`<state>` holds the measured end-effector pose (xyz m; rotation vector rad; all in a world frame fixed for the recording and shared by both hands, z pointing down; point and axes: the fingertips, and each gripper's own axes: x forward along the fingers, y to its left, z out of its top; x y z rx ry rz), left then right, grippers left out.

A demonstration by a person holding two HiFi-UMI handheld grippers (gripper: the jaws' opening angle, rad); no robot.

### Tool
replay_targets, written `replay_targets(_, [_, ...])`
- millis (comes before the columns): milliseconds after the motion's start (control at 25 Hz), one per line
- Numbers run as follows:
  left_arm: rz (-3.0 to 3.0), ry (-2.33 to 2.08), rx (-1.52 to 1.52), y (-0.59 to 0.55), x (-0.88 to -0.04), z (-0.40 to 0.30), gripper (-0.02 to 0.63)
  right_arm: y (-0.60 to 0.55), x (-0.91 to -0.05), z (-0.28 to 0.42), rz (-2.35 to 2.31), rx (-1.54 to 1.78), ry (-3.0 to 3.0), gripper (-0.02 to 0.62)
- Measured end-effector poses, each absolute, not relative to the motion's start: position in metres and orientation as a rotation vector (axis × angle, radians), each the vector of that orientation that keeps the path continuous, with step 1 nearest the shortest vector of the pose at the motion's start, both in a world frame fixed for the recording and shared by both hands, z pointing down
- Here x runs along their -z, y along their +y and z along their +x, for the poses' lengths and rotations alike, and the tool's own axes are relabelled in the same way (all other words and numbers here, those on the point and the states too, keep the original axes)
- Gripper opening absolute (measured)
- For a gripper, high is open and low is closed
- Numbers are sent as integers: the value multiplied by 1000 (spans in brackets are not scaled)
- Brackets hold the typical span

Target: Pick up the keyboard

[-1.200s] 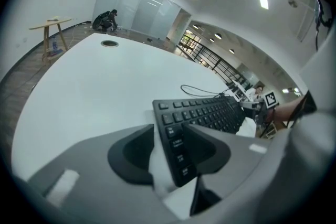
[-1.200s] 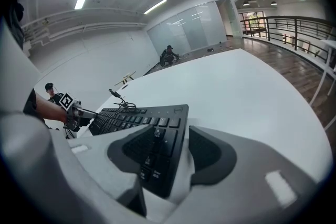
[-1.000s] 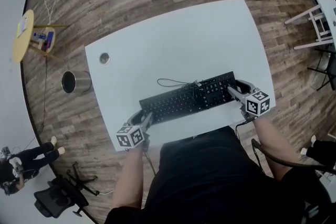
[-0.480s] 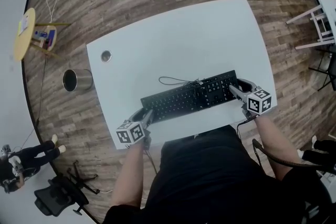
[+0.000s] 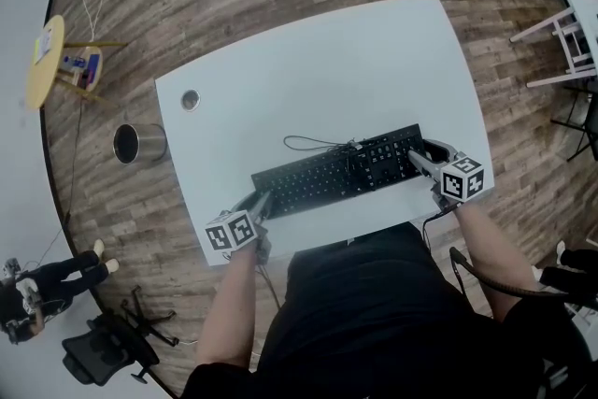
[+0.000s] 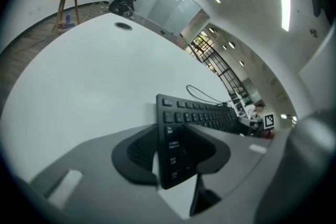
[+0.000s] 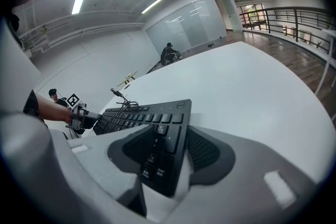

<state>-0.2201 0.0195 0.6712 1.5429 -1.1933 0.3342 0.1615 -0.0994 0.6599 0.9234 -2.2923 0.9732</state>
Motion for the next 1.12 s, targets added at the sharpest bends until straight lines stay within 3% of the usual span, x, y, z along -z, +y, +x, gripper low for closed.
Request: replay_targets(1120, [1610,-1176,-377,17,-640,-219,143,-99,-635,164,1000,-916,-2330,195])
